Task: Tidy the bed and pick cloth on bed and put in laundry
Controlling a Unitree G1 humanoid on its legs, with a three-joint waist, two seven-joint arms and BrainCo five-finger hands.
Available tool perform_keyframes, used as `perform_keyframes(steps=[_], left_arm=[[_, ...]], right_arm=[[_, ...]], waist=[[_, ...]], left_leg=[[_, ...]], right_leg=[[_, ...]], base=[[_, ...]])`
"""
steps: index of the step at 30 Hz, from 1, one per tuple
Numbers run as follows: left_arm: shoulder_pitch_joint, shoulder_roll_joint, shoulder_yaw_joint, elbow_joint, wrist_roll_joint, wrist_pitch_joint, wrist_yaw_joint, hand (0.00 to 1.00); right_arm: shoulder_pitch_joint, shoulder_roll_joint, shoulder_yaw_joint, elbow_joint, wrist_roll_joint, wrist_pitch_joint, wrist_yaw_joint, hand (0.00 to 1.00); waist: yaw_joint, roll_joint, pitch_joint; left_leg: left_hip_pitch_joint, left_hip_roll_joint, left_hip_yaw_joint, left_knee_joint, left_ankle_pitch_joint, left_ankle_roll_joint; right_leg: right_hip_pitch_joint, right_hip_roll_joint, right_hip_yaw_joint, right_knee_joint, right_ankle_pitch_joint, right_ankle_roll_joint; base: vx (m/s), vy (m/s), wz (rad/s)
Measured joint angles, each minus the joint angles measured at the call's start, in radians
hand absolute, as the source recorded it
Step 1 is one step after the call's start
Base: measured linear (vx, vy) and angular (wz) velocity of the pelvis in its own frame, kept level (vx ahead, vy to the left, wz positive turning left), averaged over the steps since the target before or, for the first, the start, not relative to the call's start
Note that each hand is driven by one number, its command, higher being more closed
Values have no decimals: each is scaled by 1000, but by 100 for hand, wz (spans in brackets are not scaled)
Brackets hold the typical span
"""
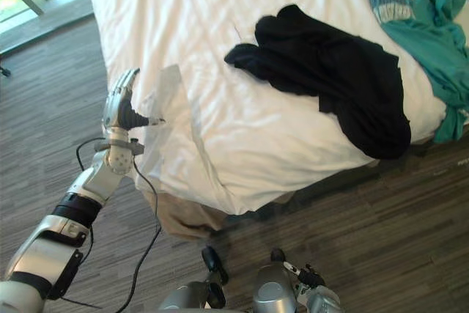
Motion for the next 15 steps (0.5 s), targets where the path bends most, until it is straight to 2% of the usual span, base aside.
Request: perform_keyframes(steps=[5, 6, 7, 8, 9, 10, 13, 15], left_arm=[[-41, -4, -50, 5, -8, 55, 2, 0], [-63, -12, -63, 5, -7, 112, -28, 100], [-76, -16, -71, 7, -8, 145, -50, 100], [-86, -21, -75, 9, -4, 199, -78, 100], [-99, -34, -79, 28, 6, 296, -137, 100], [-115, -51, -74, 40, 5, 358, -154, 100], [-167, -79, -53, 48, 1, 478, -126, 100], [-210, -105, -17, 77, 0, 517, -86, 100]], right_arm=[[3, 38, -29, -80, 1, -39, -12, 0], [6, 52, -28, -116, 3, -51, -18, 0], [6, 61, -28, -133, 3, -55, -18, 0], [6, 69, -27, -156, 6, -64, -18, 0], [8, 86, -23, -192, 13, -80, -17, 0], [9, 93, -23, -208, 22, -89, -16, 0], [9, 113, -21, -252, 58, -111, -12, 0], [7, 119, -4, -286, 89, -130, -5, 0]], waist=[[-14, -14, 39], [-12, -20, 42], [-10, -23, 49], [-7, -28, 55], [-8, -39, 62], [-6, -44, 65], [0, -63, 77], [6, -81, 87]], left_leg=[[-37, 15, 41, 1, 13, -10], [-51, 17, 57, 1, 15, -13], [-53, 17, 68, 1, 16, -14], [-55, 17, 79, 1, 15, -14], [-58, 17, 103, 1, 15, -13], [-61, 18, 114, 1, 15, -13], [-71, 28, 147, 3, 13, -12], [-112, 47, 153, 84, -30, -7]], right_leg=[[-66, 10, 28, 40, 0, -3], [-96, 13, 43, 56, 0, -3], [-102, 14, 49, 61, 0, -3], [-111, 14, 58, 67, 0, -3], [-125, 16, 72, 77, 1, -3], [-131, 17, 77, 81, 1, -3], [-151, 22, 91, 102, 1, -3], [-165, 22, 99, 112, 1, -3]], base=[[23, -72, -13], [18, -28, -20], [22, -31, -22], [19, -20, -25], [19, -17, -26], [18, -14, -18], [4, -8, -1], [10, -47, -2]])
